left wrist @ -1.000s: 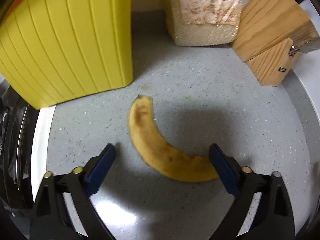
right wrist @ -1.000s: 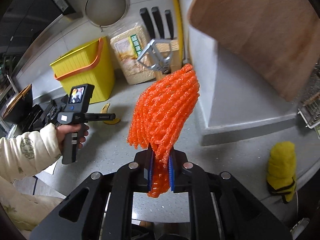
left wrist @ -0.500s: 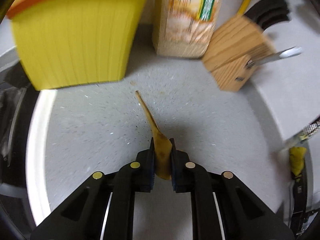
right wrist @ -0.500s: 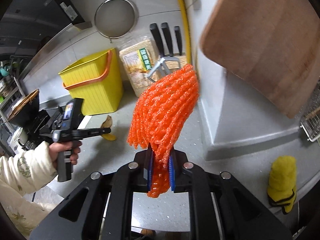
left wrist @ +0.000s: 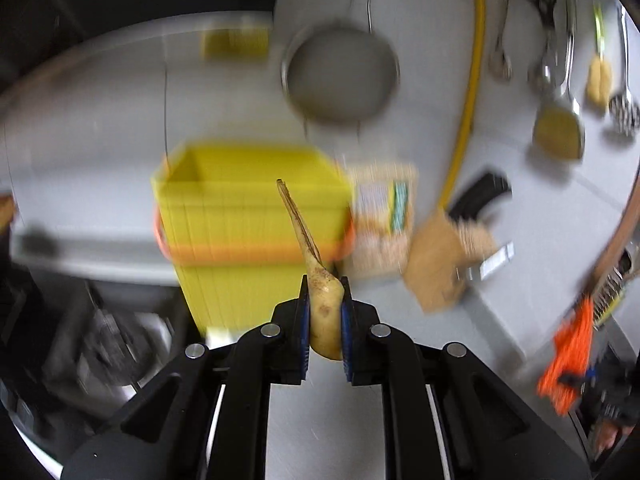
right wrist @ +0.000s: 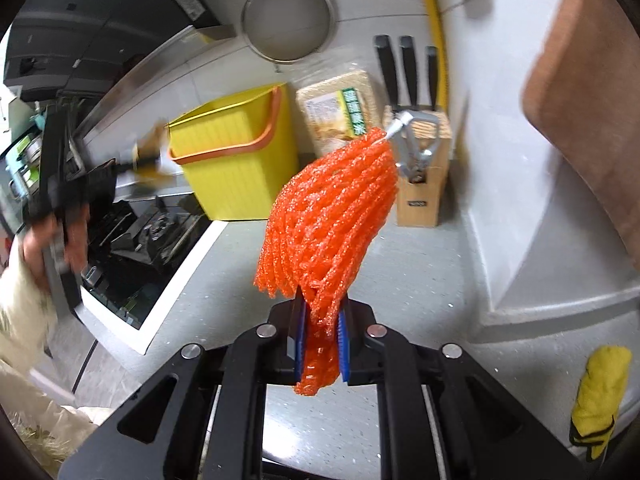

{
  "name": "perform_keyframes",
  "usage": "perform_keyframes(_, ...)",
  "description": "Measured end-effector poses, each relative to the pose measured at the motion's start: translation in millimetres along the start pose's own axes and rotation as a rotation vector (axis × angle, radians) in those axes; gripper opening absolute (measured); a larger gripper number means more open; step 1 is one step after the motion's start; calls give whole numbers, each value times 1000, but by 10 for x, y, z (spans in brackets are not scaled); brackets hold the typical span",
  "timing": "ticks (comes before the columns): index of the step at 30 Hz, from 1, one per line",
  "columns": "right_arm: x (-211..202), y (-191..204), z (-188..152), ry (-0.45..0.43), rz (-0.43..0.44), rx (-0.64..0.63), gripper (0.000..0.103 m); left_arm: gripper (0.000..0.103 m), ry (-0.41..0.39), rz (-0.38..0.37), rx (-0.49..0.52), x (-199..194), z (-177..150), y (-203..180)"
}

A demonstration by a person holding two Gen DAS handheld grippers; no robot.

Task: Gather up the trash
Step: 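Carry the banana peel with the left gripper over the yellow bin and release, then carry the orange foam net with the right gripper into the bin and release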

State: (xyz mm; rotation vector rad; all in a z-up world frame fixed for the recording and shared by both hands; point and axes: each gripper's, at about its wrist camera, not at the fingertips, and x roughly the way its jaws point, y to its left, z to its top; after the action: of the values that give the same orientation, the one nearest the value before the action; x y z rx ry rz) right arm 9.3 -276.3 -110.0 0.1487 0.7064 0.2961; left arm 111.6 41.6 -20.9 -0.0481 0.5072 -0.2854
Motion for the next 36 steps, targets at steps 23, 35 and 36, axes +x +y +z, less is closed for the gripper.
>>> perform_keyframes(23,-500,-366,-189,-103,-119,99,11,98,30,274,-23,1092,1100,508)
perform_keyframes(35,-245,-189,-17,-81,-18,27,11,99,26,301,90,571,817,384)
perform_keyframes(36,-196,-141,22,-79,3,13,11,99,31,306,99,538,783,378)
